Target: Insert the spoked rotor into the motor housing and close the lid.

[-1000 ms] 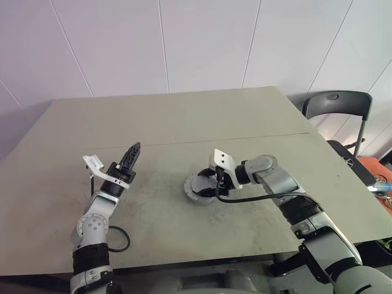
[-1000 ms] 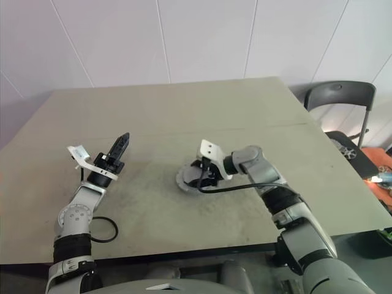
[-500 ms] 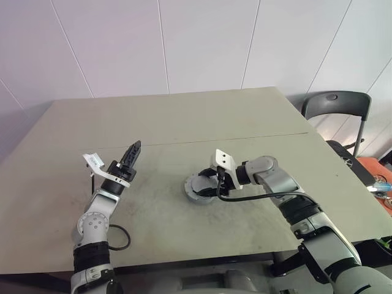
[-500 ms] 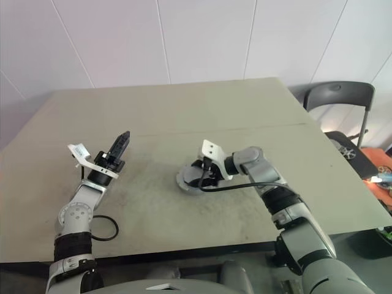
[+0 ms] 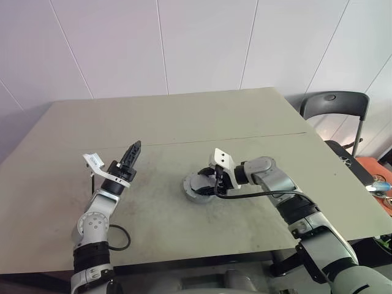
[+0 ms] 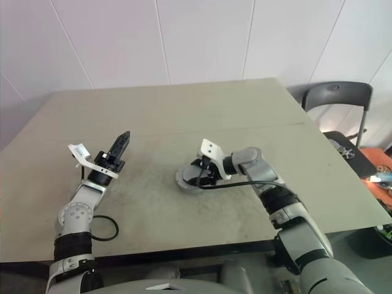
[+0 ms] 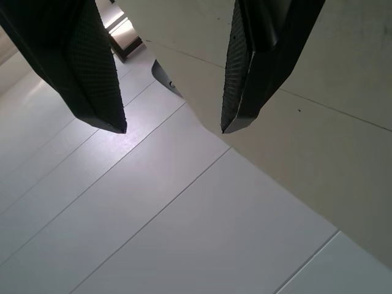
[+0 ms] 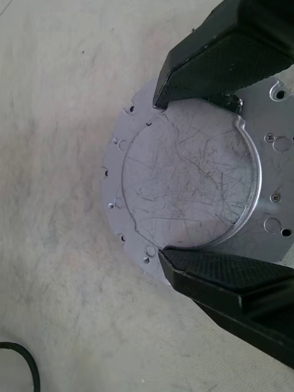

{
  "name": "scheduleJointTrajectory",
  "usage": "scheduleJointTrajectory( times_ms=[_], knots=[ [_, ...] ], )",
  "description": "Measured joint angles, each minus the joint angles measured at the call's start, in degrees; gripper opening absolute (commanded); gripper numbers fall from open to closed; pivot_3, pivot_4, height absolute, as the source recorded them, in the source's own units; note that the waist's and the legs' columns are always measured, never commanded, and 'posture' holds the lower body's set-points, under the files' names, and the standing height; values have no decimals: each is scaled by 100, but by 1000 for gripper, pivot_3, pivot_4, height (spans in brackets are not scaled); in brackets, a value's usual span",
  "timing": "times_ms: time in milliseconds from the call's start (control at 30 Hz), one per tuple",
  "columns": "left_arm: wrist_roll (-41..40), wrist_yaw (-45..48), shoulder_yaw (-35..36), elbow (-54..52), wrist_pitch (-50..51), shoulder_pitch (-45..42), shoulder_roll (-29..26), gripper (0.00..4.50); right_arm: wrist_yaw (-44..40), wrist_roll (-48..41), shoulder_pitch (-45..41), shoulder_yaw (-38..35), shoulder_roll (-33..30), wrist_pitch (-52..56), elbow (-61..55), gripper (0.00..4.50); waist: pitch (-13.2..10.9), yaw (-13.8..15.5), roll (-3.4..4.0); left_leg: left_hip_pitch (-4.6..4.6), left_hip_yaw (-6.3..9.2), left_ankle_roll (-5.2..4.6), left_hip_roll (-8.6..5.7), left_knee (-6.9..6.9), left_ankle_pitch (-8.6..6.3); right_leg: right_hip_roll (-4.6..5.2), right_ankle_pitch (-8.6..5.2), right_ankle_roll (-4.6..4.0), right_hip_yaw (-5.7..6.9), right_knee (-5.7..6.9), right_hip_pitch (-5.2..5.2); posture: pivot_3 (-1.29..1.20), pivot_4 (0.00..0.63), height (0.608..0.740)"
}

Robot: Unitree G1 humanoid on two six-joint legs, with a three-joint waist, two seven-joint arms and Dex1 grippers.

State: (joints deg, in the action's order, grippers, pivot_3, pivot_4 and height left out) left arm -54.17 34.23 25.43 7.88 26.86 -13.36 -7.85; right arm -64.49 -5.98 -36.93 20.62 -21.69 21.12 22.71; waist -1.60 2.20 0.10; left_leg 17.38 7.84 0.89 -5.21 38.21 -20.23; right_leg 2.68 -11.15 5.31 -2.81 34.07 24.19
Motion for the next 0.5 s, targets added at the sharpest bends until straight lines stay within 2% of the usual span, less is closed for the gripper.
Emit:
scheduleJointTrajectory(
  times_ms=[500],
  knots=[
    [0, 4, -4, 0, 11, 0, 1, 2607, 76, 60, -3, 110, -37, -219, 8, 3233, 0, -3, 0, -2, 0, 3, 1, 0, 2, -1, 1, -1, 0, 0, -2, 0, 0, 740]
  ],
)
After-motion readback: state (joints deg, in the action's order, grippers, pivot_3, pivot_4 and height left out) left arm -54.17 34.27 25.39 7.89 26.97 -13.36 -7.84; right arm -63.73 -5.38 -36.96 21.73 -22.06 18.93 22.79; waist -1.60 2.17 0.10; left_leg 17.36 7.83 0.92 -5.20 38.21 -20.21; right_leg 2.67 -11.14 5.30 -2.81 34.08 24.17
